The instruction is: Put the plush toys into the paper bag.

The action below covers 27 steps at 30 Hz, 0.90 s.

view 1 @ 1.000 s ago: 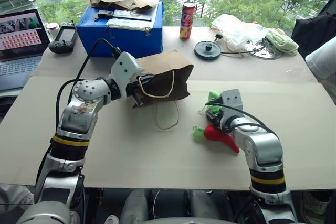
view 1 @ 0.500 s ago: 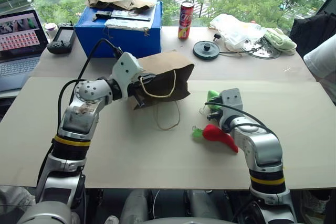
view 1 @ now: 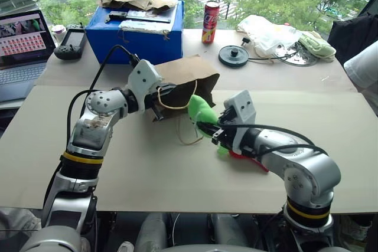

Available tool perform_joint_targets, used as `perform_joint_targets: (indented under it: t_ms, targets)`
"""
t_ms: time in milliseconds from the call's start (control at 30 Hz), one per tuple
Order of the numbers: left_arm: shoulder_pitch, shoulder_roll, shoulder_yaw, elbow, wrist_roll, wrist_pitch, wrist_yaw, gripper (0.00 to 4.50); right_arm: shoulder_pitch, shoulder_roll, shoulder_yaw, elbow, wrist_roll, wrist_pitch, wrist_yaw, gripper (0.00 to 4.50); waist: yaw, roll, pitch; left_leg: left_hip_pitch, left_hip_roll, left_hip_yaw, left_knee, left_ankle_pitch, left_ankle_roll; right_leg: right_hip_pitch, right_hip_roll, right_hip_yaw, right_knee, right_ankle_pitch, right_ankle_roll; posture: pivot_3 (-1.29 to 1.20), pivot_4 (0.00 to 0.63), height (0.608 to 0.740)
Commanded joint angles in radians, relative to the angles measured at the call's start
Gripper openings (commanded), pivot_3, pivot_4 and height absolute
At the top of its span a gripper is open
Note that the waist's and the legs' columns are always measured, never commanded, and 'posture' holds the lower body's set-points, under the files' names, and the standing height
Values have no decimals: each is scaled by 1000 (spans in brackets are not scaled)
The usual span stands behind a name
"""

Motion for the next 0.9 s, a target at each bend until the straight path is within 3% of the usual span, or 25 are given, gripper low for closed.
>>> perform_joint_targets:
  t_ms: [33,300,700,900]
  targets:
    - [-10,-9,26,-42,-32,-6,-3,0,-29,42,-15,71,-18,-22,-56,1070,1,0,0,-1,0,0,0,0,0,-1,0,0,0,0,0,0,150,739]
    - [-22,-12,37,-58,-56,13,2,0,-79,91,-63,219,-37,-59,-117,1070,1,0,0,-3,-1,1,-1,0,-1,-5,-1,0,1,0,0,0,150,739]
    - [-28,-3,30,-67,-65,20,1,0,-70,130,-102,252,-15,-79,-129,1070,0,0,0,-3,0,1,-1,0,-1,-5,-1,0,1,0,0,0,150,739]
    - [9,-5,-30,-90,-41,-19,-33,0,-210,217,-167,387,-12,-80,-180,1070,-5,0,0,-3,0,1,-1,1,-1,-5,0,1,2,0,0,0,150,739]
